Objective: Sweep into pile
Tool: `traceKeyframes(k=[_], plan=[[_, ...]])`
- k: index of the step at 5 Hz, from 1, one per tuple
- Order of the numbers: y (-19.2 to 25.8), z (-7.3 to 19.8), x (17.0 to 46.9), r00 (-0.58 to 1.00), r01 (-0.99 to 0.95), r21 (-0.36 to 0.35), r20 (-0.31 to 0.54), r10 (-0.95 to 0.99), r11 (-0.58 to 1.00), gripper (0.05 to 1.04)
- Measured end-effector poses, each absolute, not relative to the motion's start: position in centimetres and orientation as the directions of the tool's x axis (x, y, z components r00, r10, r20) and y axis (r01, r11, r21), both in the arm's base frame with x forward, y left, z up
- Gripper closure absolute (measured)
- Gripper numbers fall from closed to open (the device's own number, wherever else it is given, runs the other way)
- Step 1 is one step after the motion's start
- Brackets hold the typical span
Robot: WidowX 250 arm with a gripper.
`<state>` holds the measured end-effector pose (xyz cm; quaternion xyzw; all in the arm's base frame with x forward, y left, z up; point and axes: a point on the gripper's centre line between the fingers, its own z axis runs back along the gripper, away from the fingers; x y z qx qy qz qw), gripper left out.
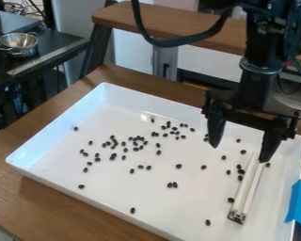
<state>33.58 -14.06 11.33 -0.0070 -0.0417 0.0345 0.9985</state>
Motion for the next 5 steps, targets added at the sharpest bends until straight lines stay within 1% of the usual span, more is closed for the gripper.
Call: traceKeyframes(k=[1,2,3,4,5], plan=[[-14.0,10.1,33.5,0.996,-0.071,-0.002,0.058,0.071,0.997,0.083],[-14.0,9.4,34.5,0.989,-0.072,-0.024,0.127,0.075,0.997,0.083],[-13.3,8.1,35.5,0.986,-0.094,-0.026,0.138,0.097,0.995,0.083],[-13.2,7.5,36.2,0.984,-0.096,-0.039,0.150,0.101,0.995,0.083],[-13.4,7.2,36.7,0.981,-0.089,-0.069,0.167,0.100,0.994,0.083]])
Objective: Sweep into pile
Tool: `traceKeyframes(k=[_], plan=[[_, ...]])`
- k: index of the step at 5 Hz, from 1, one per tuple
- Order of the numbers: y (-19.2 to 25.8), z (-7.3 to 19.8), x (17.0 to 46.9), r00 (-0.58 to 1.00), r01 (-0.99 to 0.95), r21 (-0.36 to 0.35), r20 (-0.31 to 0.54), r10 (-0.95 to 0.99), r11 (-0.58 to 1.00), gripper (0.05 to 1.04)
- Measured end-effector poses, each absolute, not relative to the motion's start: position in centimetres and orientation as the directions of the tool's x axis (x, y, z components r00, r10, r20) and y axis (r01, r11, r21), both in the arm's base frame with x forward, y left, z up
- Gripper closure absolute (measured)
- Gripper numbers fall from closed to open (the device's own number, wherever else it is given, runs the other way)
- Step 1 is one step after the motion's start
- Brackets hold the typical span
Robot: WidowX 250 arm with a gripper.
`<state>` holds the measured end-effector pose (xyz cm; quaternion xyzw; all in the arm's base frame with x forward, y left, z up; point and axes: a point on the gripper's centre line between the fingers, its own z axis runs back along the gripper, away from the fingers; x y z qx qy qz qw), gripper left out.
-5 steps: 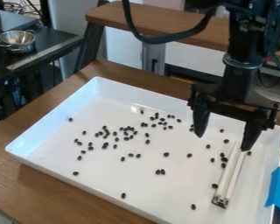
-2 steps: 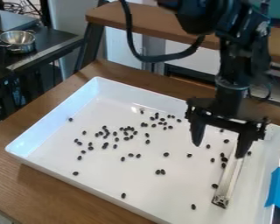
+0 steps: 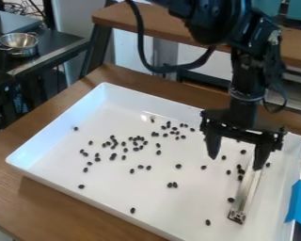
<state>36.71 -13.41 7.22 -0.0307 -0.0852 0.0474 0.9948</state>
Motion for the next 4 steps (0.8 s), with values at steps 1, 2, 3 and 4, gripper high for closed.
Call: traceKeyframes(k=[1,2,3,4], plan=[[-13.4,6.2,36.8,0.982,-0.108,-0.062,0.152,0.117,0.992,0.083],[-13.9,5.7,36.9,0.980,-0.112,-0.069,0.158,0.122,0.991,0.083],[-14.6,4.0,36.5,0.984,-0.116,-0.052,0.127,0.122,0.992,0.083],[-15.4,3.9,37.2,0.981,-0.123,-0.053,0.143,0.129,0.991,0.083]])
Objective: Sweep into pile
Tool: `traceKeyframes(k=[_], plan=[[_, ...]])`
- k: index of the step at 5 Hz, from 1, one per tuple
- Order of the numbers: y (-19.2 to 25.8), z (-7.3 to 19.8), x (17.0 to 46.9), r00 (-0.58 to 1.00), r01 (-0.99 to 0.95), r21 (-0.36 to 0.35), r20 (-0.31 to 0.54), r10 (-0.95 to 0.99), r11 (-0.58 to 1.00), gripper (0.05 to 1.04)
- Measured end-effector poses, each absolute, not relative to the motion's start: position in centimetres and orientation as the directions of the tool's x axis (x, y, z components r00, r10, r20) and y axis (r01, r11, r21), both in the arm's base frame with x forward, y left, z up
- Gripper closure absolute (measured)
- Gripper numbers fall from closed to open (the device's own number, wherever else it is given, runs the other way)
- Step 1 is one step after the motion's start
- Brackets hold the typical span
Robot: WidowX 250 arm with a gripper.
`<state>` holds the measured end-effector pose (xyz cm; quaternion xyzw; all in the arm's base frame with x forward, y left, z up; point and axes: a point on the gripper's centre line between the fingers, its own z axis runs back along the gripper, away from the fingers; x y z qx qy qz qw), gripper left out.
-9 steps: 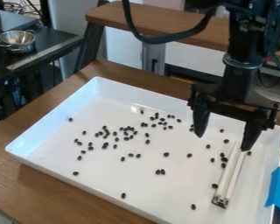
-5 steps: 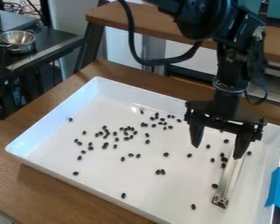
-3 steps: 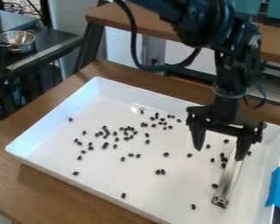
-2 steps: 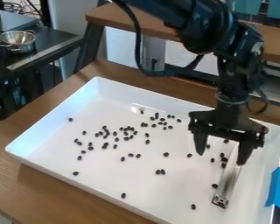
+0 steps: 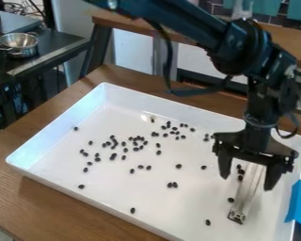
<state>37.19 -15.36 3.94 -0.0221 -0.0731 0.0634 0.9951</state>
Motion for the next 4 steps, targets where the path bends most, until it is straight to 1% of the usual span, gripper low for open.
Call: traceKeyframes(k=[1,2,3,4], plan=[[-15.7,3.8,37.4,0.979,-0.132,-0.054,0.146,0.139,0.990,0.110],[-15.7,3.8,37.5,0.978,-0.137,-0.056,0.152,0.144,0.989,0.412],[-15.5,3.2,37.4,0.979,-0.131,-0.046,0.149,0.137,0.990,0.688],[-14.6,2.7,36.8,0.981,-0.138,-0.027,0.130,0.141,0.990,0.741]])
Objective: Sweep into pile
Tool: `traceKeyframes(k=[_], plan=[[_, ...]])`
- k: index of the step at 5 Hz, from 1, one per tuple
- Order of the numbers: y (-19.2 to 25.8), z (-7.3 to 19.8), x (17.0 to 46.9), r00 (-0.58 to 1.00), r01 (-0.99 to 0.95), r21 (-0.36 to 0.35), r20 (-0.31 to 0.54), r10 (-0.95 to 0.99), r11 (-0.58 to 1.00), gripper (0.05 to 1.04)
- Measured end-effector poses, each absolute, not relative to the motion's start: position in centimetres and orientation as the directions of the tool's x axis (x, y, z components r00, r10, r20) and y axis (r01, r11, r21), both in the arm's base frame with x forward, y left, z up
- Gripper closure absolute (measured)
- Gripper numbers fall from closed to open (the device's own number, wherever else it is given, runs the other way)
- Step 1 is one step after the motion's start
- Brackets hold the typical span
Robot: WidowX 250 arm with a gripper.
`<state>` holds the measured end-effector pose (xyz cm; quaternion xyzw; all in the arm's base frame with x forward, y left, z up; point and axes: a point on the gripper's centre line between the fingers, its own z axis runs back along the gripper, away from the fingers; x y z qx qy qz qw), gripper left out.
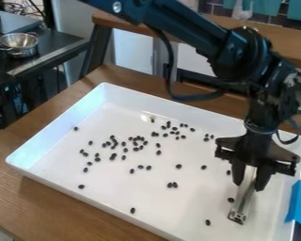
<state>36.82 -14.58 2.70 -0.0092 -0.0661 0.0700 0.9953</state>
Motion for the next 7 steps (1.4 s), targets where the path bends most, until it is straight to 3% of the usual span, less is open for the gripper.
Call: traceKeyframes(k=[2,4,7], plan=[[-10.5,2.9,35.9,0.986,-0.147,-0.008,0.073,0.147,0.989,0.741],[-4.5,3.2,35.8,0.975,-0.223,-0.032,-0.011,0.222,0.974,0.741],[2.4,3.1,33.8,0.976,-0.216,0.012,0.035,0.216,0.976,0.745]])
